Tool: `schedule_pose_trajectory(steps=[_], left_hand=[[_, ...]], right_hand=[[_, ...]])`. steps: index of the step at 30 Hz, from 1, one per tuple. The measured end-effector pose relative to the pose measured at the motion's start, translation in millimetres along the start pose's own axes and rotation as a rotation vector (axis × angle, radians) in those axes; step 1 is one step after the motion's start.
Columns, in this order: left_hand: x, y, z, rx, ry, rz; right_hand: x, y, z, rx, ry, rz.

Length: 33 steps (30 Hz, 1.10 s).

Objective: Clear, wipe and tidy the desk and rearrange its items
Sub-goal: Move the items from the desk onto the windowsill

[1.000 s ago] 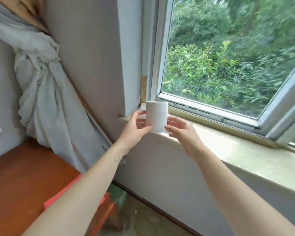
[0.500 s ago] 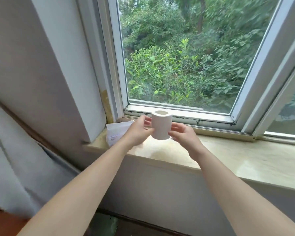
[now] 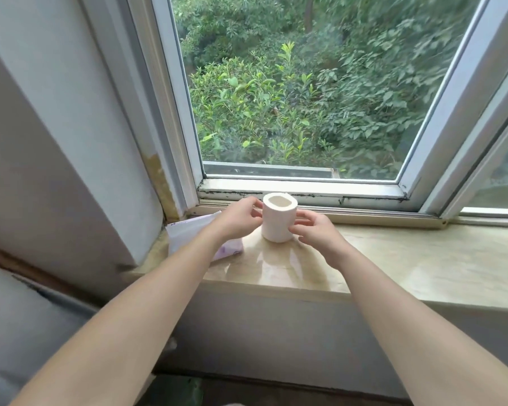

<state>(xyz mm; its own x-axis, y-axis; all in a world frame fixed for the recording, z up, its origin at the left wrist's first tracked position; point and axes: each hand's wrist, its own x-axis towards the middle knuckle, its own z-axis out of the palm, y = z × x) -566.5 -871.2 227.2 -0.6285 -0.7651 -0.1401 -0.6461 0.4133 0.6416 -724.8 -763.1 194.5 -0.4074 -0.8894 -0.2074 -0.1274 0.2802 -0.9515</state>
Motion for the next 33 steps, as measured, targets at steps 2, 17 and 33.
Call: schedule_pose_trajectory(steps=[2, 17, 33], left_hand=[[0.7, -1.1, -1.4, 0.06, -0.005, 0.013], [-53.2, 1.8, 5.7, 0.171, 0.145, 0.073], [-304.9, -22.1, 62.2, 0.664, 0.163, -0.317]], right_hand=[[-1.4, 2.4, 0.3, 0.015, -0.001, 0.014], [-35.9, 1.1, -11.5, -0.16, -0.002, -0.133], [-159.2, 15.2, 35.2, -1.149, -0.528, -0.628]])
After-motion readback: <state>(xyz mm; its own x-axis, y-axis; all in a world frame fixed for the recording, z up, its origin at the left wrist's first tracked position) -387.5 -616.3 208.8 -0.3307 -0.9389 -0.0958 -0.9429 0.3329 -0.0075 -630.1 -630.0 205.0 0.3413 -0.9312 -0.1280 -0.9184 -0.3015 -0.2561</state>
